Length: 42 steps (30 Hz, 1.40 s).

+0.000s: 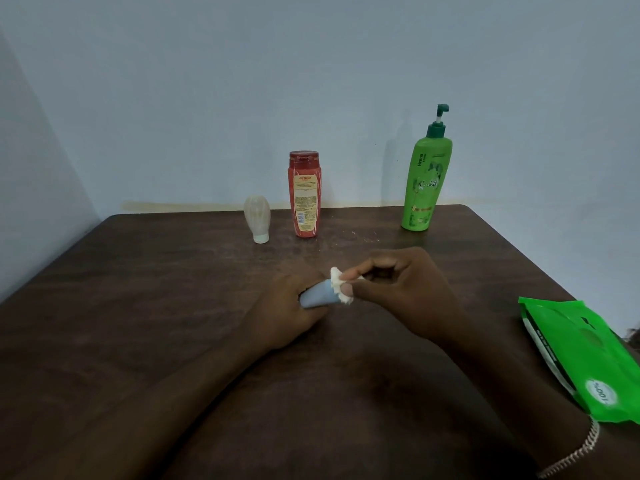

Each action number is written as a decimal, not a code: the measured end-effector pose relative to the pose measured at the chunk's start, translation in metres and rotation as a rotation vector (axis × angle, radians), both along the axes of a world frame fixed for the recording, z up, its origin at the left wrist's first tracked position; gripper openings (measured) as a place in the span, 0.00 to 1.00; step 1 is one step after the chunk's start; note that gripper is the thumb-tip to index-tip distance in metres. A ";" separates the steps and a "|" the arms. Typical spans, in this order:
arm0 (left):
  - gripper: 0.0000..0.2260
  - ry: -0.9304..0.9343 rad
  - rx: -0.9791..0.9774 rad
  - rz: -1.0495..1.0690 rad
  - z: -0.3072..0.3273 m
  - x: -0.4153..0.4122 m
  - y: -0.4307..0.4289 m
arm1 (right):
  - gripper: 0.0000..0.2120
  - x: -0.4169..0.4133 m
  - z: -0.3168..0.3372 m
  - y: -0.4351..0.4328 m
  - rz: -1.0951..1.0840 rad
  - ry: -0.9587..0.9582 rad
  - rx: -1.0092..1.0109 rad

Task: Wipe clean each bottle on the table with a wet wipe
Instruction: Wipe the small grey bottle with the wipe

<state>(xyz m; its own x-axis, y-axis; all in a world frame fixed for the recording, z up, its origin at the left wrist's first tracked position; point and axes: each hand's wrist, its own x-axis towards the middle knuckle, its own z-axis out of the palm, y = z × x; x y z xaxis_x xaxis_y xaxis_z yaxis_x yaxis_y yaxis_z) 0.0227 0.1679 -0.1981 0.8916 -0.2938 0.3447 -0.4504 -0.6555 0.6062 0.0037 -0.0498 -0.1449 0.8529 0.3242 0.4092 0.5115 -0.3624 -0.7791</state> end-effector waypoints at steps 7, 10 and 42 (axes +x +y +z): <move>0.24 -0.027 -0.049 -0.049 0.008 -0.008 -0.002 | 0.06 0.000 0.000 -0.002 0.020 0.009 -0.056; 0.22 -0.034 -0.049 -0.043 0.010 -0.010 -0.004 | 0.06 0.004 -0.001 -0.003 -0.014 0.001 -0.014; 0.22 -0.031 -0.081 -0.005 -0.003 -0.005 -0.001 | 0.06 0.008 -0.021 0.003 0.014 0.105 0.058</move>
